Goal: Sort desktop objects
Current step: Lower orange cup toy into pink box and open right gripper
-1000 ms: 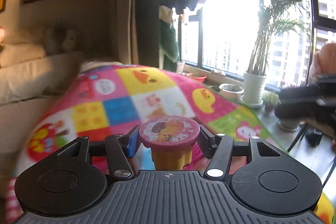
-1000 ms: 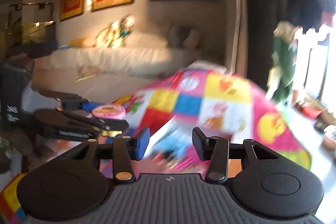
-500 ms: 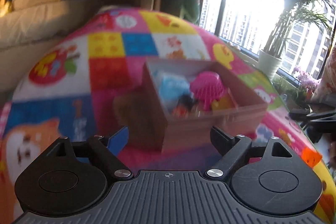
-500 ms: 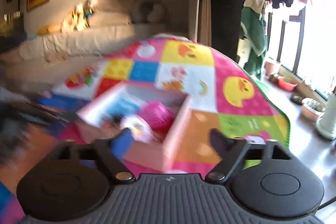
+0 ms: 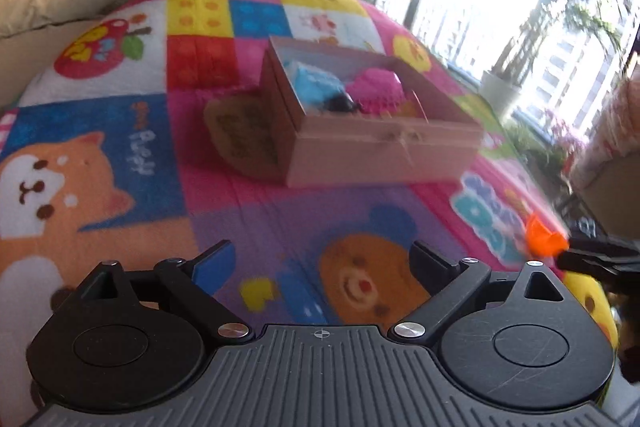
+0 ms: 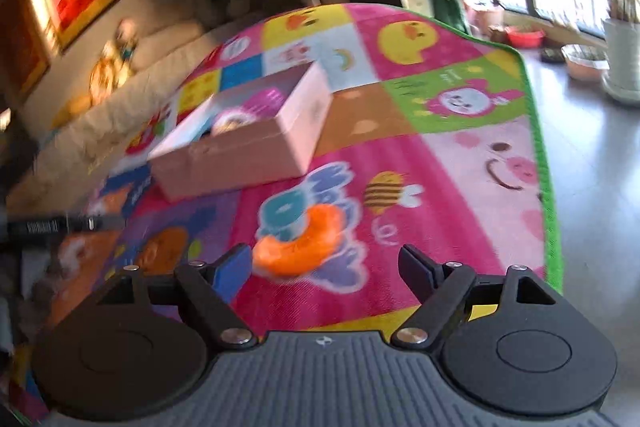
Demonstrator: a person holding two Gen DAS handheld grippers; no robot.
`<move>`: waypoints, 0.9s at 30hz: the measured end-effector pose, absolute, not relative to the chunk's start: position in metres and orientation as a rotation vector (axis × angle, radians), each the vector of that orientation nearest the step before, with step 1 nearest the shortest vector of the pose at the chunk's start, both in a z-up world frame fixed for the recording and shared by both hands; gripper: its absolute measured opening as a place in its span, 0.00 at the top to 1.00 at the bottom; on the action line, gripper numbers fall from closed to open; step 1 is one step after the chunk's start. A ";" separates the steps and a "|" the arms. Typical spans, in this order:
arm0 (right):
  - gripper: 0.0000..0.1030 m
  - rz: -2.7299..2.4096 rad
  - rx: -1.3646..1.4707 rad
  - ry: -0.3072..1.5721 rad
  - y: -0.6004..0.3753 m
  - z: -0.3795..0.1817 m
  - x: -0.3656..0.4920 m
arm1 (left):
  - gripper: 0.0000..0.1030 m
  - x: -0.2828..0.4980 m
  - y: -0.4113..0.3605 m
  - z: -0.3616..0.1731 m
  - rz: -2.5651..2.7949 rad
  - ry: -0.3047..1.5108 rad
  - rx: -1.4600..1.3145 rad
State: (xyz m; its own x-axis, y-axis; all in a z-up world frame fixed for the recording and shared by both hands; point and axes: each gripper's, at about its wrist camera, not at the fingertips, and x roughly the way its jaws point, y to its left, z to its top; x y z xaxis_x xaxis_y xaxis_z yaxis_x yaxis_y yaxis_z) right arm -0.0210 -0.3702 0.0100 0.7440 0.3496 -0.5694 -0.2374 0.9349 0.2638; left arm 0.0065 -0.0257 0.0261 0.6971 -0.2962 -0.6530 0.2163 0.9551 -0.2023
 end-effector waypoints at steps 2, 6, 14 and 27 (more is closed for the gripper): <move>0.21 0.300 0.113 0.665 -0.358 0.008 -0.019 | 0.03 0.001 -0.032 0.023 -0.295 0.775 -0.081; 0.23 0.238 0.010 0.686 -0.342 0.001 -0.007 | 0.03 -0.012 -0.039 0.021 -0.331 0.796 -0.050; 0.55 0.208 0.027 0.758 -0.349 0.012 0.001 | 0.03 -0.016 -0.035 0.022 -0.349 0.768 -0.082; 0.49 0.384 -0.013 0.475 -0.271 0.135 0.097 | 0.02 -0.004 -0.031 0.021 -0.352 0.757 -0.125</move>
State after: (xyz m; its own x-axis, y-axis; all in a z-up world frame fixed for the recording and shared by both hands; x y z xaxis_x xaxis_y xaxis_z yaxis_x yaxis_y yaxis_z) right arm 0.0969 -0.2709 0.1352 0.8192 0.3577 -0.4484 -0.3639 0.9284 0.0758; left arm -0.0036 -0.0312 0.0209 0.6716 -0.3559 -0.6499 0.2669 0.9344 -0.2359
